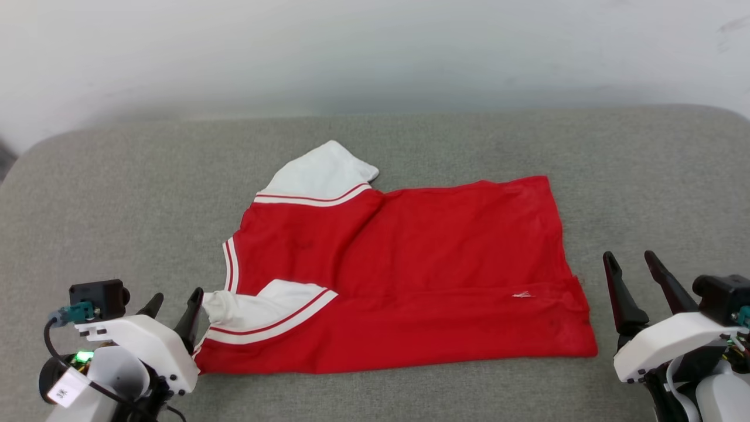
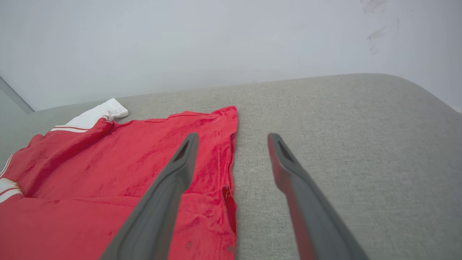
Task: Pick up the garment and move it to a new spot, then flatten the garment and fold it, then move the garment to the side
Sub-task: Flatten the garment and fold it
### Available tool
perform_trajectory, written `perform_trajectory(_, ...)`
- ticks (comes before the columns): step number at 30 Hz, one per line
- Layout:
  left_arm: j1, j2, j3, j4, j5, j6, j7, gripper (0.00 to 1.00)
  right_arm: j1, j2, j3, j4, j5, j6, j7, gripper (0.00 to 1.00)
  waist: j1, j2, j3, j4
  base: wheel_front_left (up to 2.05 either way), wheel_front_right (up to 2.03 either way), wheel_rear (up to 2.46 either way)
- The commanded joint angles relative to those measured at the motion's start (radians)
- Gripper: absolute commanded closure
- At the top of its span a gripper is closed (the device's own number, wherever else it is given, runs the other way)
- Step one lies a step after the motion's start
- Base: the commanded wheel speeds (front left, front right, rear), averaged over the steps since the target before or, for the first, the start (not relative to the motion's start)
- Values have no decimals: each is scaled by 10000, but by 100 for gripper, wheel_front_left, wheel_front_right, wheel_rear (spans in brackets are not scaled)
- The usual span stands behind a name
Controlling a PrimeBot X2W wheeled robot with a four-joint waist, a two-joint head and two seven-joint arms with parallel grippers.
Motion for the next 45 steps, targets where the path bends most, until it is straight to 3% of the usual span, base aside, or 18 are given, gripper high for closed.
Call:
perform_trajectory(1, 161, 150, -4, -252, -87, 63, 322, 0, 186, 125, -82, -206, -157, -4, 23, 0, 0, -1, -231, -116, 0, 0, 0)
perform_trajectory(9, 834, 1395, -171, -1921, -974, 248, 3384, 0, 1096, 737, -410, -1469, -789, -4, 600, 0, 0, -1, -631, -423, 0, 0, 0)
perform_trajectory(14, 1066, 1800, -258, -2407, -1405, 679, 4816, 0, 1292, 998, -387, -2057, -839, -4, 848, 0, 0, -1, -432, -684, 0, 0, 0)
perform_trajectory(21, 989, 1659, -286, -1703, -1688, 1251, 5506, 0, 1027, 1094, -296, -2311, -653, -4, 963, 0, 0, -1, 233, -1052, 0, 0, 0)
perform_trajectory(27, 901, 1337, -501, -1029, -2024, 1073, 5921, 0, 876, 1139, -416, -2201, -544, -4, 901, 0, 0, -1, 589, -1198, 0, 0, 0)
perform_trajectory(28, 901, 1267, -569, -954, -2077, 1021, 5971, 30, 860, 1163, -472, -2175, -485, -4, 888, 0, 0, -1, 627, -1194, 0, 0, 0)
perform_trajectory(30, 819, 1082, -676, -802, -2190, 878, 6039, 100, 819, 1203, -529, -2130, -414, -4, 926, 0, 0, -1, 698, -1179, 0, 0, 0)
perform_trajectory(36, 539, 1007, -695, -509, -2058, 628, 5702, 100, 787, 1071, -533, -1948, -15, -4, 1409, 0, 0, -1, 721, -1103, 0, 0, 0)
perform_trajectory(41, 358, 1237, -549, -770, -1742, 637, 5218, 100, 691, 723, -440, -1685, 312, -4, 2599, 0, 0, -1, 616, -1034, 0, 0, 0)
perform_trajectory(45, 434, 1417, -438, -1399, -1460, 806, 4844, 100, 534, 252, -147, -1497, 692, -4, 4681, 0, 0, -1, 508, -878, 0, 0, 0)
